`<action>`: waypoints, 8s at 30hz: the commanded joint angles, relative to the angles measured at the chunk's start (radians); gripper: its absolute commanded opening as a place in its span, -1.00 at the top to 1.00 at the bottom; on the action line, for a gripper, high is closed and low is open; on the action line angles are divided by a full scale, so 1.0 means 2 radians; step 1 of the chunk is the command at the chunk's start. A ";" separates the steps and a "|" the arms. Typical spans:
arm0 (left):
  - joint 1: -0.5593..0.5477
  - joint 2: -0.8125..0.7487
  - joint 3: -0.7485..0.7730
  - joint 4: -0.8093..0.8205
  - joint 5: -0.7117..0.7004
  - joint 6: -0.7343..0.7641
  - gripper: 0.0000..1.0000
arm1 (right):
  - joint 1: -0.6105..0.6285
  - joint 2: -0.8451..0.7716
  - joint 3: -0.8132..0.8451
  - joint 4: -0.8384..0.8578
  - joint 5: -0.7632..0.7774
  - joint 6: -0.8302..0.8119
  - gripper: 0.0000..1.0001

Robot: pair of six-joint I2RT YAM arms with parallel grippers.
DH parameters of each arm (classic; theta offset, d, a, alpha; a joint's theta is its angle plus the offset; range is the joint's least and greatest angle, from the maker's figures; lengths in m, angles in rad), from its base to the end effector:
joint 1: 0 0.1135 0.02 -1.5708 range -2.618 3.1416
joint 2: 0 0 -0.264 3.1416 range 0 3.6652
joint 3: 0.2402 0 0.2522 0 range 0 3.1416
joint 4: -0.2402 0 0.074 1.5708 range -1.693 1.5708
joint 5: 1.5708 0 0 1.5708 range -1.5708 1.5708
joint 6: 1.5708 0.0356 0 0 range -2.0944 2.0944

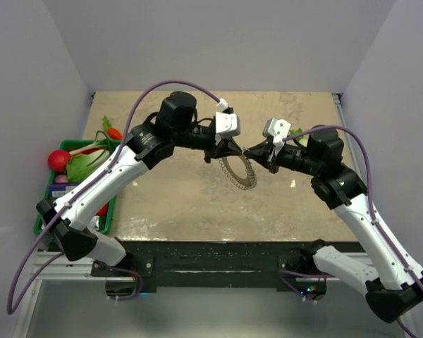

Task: Remove the keys from the keyring
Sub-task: Remove the key from the keyring.

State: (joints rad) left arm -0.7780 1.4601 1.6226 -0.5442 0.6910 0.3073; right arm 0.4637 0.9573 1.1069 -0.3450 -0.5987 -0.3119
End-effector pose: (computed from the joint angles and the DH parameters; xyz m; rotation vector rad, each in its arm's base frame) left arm 0.2099 -0.2386 0.4369 1.3987 1.4100 -0.9797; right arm 0.1723 0.1086 0.4051 -1.0544 1.4278 0.6366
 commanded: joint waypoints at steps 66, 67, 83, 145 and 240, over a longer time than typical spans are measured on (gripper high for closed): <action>-0.008 -0.102 -0.077 -0.046 0.075 0.211 1.00 | -0.009 0.006 0.013 -0.086 -0.050 -0.070 1.00; -0.008 -0.103 -0.079 -0.044 0.069 0.209 1.00 | -0.007 0.002 0.014 -0.089 -0.050 -0.073 1.00; -0.008 -0.107 -0.089 -0.048 0.079 0.211 1.00 | -0.001 -0.005 0.041 -0.131 0.039 -0.131 1.00; -0.008 -0.014 -0.094 0.119 0.058 0.005 0.61 | 0.015 -0.009 0.029 -0.130 -0.002 -0.117 1.00; -0.004 -0.030 -0.135 0.152 0.025 -0.022 0.10 | 0.014 0.057 0.120 -0.219 0.002 -0.103 1.00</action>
State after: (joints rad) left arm -0.7803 1.3941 1.3258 -0.2928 0.7311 0.2840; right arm 0.4908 1.0908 1.3346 -0.8581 -0.5858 -0.5419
